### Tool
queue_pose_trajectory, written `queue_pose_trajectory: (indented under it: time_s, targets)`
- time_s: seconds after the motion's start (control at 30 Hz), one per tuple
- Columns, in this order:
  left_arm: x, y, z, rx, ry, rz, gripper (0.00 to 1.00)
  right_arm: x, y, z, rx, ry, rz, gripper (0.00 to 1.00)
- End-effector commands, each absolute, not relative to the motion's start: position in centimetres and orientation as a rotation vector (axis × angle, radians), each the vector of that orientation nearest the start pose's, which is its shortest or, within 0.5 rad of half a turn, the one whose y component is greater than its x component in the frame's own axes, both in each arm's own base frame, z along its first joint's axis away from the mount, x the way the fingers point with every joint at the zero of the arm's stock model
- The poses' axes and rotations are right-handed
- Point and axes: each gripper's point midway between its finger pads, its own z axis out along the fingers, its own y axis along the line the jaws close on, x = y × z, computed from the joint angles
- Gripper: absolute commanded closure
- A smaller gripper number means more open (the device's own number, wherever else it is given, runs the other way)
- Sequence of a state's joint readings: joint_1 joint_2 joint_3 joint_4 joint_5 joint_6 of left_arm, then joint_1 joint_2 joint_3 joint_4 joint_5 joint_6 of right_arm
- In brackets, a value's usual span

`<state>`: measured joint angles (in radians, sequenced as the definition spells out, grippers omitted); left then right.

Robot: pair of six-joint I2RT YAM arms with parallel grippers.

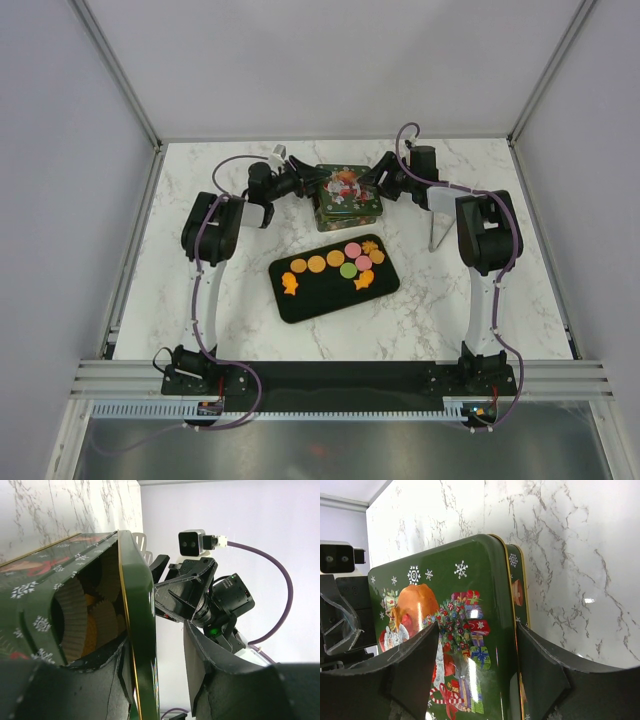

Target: Pack the cookies

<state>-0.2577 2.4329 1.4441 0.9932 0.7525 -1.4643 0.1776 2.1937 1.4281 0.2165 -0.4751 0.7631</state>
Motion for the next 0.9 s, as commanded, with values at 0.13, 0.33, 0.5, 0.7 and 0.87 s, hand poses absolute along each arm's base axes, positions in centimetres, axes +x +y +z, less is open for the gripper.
queue_pose_trajectory:
  time_s: [0.13,0.33,0.5,0.7,0.87]
  targets:
    - [52.2,-27.3,15.5,-0.308,1.788,-1.808,0.52,54.0,20.3,5.8,0.336,2.216,1.017,0.3]
    - [52.3,-25.5,15.7,-0.342,1.782,-1.786,0.52,54.0,20.3,5.8,0.342,2.217,1.017,0.31]
    - [52.2,-24.3,16.4,-0.357,1.769,-1.772,0.52,54.0,20.3,6.0,0.347,2.214,1.016,0.31]
    - [52.1,-23.0,16.7,-0.38,1.762,-1.755,0.52,54.0,20.4,6.5,0.34,2.211,1.009,0.31]
    - [51.8,-22.3,16.8,-0.394,1.762,-1.748,0.52,54.1,20.6,6.8,0.329,2.214,0.99,0.31]
